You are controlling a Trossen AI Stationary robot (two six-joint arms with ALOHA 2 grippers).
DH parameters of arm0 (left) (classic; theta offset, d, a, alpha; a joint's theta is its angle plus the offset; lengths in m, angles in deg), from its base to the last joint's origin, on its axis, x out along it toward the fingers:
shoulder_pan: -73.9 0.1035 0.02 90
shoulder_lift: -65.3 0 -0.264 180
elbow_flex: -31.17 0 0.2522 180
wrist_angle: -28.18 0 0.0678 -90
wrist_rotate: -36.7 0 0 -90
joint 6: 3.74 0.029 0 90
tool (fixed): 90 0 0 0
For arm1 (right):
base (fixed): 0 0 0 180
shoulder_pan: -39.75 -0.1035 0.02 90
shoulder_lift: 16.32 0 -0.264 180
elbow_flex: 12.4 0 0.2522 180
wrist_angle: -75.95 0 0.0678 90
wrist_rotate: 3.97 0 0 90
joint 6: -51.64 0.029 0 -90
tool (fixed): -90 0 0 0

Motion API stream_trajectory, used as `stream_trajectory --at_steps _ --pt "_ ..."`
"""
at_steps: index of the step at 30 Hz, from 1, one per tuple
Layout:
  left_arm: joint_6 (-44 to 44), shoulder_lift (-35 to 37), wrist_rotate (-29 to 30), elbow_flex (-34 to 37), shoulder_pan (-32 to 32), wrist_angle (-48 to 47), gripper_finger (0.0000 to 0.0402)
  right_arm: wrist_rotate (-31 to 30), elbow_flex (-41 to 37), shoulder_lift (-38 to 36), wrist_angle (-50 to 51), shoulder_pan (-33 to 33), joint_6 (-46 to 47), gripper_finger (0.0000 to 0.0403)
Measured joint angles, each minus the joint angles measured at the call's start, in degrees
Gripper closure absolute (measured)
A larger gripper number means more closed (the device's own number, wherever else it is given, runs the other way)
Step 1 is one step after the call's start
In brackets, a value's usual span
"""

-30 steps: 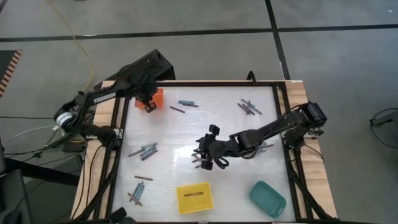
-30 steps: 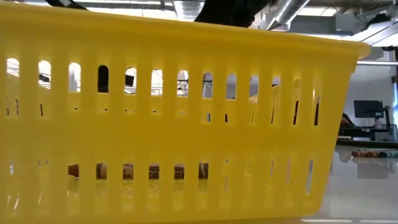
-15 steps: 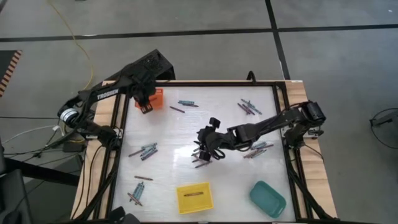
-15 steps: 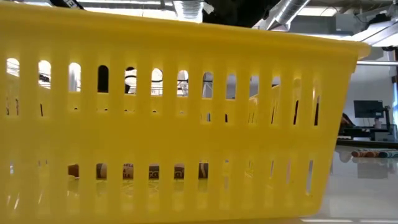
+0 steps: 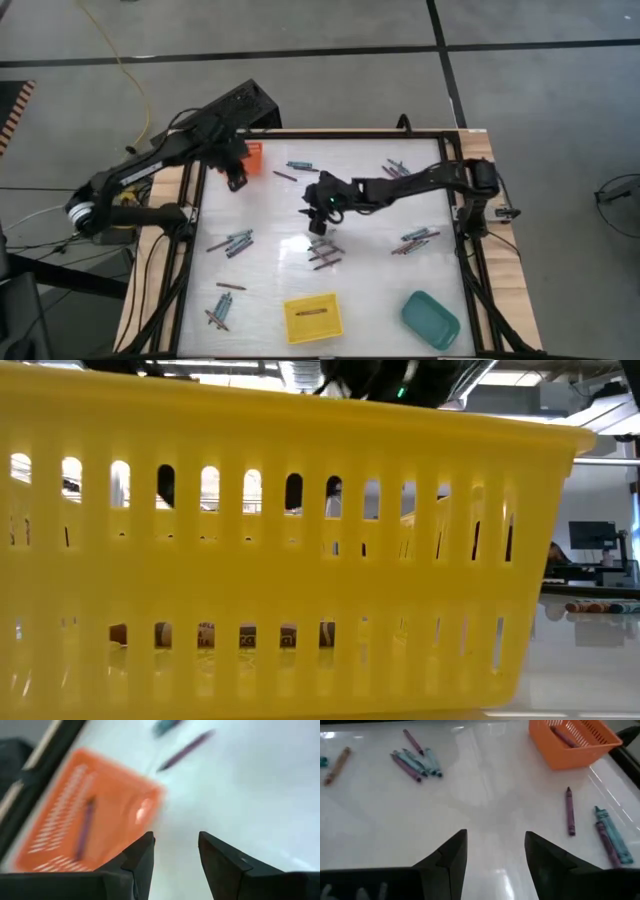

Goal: Sort crayons
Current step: Put the pink crayon into the orange bin

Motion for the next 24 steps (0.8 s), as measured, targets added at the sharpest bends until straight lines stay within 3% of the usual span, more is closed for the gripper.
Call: stream_trajectory --at_steps 7,14,20,24 --pt "-9.58 7.83 0.12 0.0 -17.81 -0.23 0.026 4.21 2.9 8.0 -2.48 5.6 -1.0 0.0216" --pt "-12.21 6.36 12.53 0.04 -34.95 0.71 0.0261 4.92 5.27 9.7 -0.19 8.18 -2.73 0.0239" --pt "-8.96 -1.13 22.55 0.07 -39.62 1.58 0.0261 6.47 7.56 9.64 4.21 10.93 -1.93 0.0256" --pt "-2.12 -8.32 22.69 0.07 -36.61 6.19 0.0261 6.86 7.61 8.77 11.5 10.32 0.31 0.0261"
